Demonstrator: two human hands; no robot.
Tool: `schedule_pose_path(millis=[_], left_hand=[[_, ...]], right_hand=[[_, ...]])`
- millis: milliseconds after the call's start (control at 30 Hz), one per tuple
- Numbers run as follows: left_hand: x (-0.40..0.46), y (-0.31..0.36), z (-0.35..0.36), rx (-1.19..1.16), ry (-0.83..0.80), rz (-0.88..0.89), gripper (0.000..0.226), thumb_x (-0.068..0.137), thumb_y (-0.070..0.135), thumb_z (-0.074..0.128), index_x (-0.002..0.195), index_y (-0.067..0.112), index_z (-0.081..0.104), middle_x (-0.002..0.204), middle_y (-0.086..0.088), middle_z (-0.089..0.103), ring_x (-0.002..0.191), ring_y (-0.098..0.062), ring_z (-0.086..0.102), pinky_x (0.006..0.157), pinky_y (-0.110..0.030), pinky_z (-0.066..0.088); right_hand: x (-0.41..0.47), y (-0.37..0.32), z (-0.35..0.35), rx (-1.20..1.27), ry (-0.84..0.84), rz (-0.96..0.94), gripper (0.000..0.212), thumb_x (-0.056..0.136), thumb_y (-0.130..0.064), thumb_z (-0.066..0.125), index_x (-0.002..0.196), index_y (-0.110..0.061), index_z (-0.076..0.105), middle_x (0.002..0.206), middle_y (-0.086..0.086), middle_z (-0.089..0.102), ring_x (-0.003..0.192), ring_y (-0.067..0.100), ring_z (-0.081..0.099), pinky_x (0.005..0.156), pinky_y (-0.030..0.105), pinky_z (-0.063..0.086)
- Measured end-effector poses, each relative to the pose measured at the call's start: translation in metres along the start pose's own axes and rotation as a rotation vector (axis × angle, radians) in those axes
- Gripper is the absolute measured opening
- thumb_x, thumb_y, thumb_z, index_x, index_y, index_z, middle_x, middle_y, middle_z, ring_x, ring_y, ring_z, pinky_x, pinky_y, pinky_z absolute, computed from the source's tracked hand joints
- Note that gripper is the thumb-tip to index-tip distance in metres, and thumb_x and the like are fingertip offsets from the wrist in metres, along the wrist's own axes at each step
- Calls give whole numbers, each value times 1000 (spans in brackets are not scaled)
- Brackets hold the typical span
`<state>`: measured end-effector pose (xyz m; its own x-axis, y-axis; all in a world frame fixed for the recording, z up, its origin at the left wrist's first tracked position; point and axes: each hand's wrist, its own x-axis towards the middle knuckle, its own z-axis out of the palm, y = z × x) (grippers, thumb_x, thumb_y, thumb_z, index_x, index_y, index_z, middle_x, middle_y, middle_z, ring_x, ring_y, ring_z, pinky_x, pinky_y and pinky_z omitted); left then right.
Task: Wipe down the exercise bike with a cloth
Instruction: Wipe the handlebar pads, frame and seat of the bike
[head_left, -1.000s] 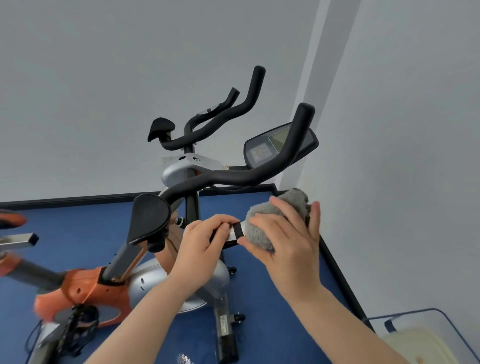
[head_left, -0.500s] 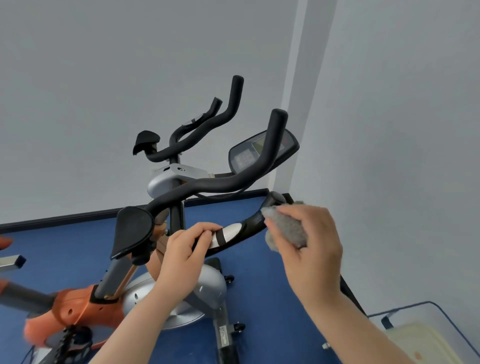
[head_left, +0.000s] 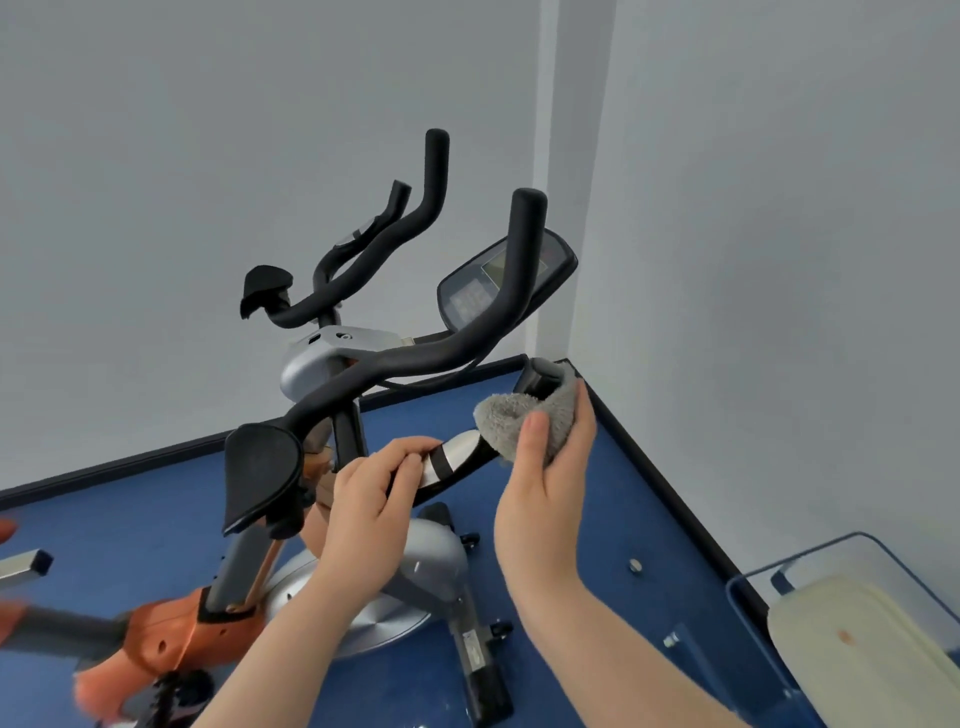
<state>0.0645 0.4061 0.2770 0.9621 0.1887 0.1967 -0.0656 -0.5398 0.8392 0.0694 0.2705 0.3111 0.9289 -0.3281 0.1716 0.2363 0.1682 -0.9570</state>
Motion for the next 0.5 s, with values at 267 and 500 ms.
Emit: schedule_pose_path(millis=[267, 500], left_hand=[[1, -3, -12, -14, -107, 160, 31, 104, 27, 39, 114, 49, 59, 97, 26, 67, 95, -12, 59, 92, -52, 45], [3, -1, -30, -94, -307, 171, 43, 103, 15, 44, 115, 54, 58, 108, 27, 66, 110, -7, 59, 100, -35, 46]], right_hand=[[-29, 15, 15, -98, -39, 115, 46, 99, -40, 37, 143, -28, 35, 123, -12, 60, 107, -7, 56, 89, 10, 44], [-59, 15, 53, -78, 113, 132, 53, 99, -37, 40, 150, -32, 25, 140, -11, 48, 125, -2, 47, 107, 25, 40]])
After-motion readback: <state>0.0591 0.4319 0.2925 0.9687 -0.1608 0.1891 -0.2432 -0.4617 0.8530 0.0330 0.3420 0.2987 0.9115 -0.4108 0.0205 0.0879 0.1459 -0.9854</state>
